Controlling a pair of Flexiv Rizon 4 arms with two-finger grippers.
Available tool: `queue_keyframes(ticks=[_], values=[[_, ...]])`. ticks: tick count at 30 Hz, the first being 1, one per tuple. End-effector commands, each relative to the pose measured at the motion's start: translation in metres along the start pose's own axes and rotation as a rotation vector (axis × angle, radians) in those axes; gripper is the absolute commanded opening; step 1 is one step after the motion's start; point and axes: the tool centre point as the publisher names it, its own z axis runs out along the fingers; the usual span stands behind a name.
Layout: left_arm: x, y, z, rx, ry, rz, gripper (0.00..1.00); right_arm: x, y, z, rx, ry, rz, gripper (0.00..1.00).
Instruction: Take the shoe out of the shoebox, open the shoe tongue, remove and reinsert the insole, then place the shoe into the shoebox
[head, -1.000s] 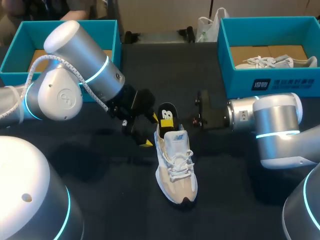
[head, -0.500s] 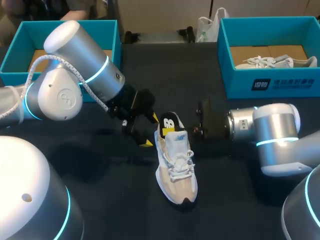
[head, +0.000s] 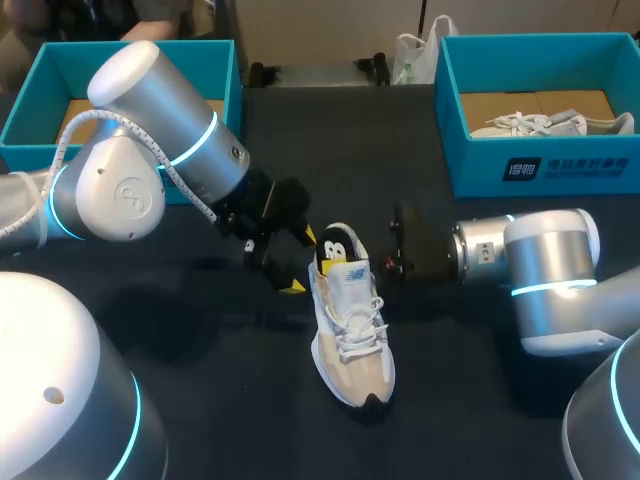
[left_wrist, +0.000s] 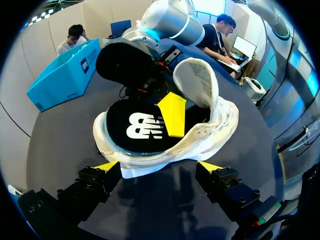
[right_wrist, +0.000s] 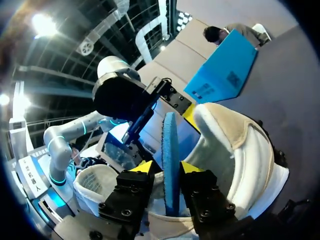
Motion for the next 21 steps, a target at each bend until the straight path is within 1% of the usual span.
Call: queue_keyframes(ticks=[1,7,12,14,15,16,21], values=[[0.000,0.000,0.000,0.000,0.000,0.000,1.00,0.004,0.007,0.000,0.015,-0.009,-0.010,0.35],[0.000,0.000,0.000,0.000,0.000,0.000,1.00,0.003,0.017,0.000,0.021,-0.010,-0.033,0.34],[0.000,0.000,0.000,0.000,0.000,0.000,1.00,0.002,0.022,-0.001,0.016,-0.012,-0.044,0.30],[0.000,0.000,0.000,0.000,0.000,0.000,1.00,0.001,0.024,-0.002,0.010,-0.016,-0.042,0.24],[0.000,0.000,0.000,0.000,0.000,0.000,1.00,-0.001,0.025,-0.002,0.008,-0.017,-0.040,0.16],[0.000,0.000,0.000,0.000,0.000,0.000,1.00,-0.002,0.026,-0.003,0.005,-0.018,-0.035,0.00],[0.000,0.000,0.000,0.000,0.000,0.000,1.00,-0.010,0.026,-0.002,0.003,-0.031,-0.005,0.00]])
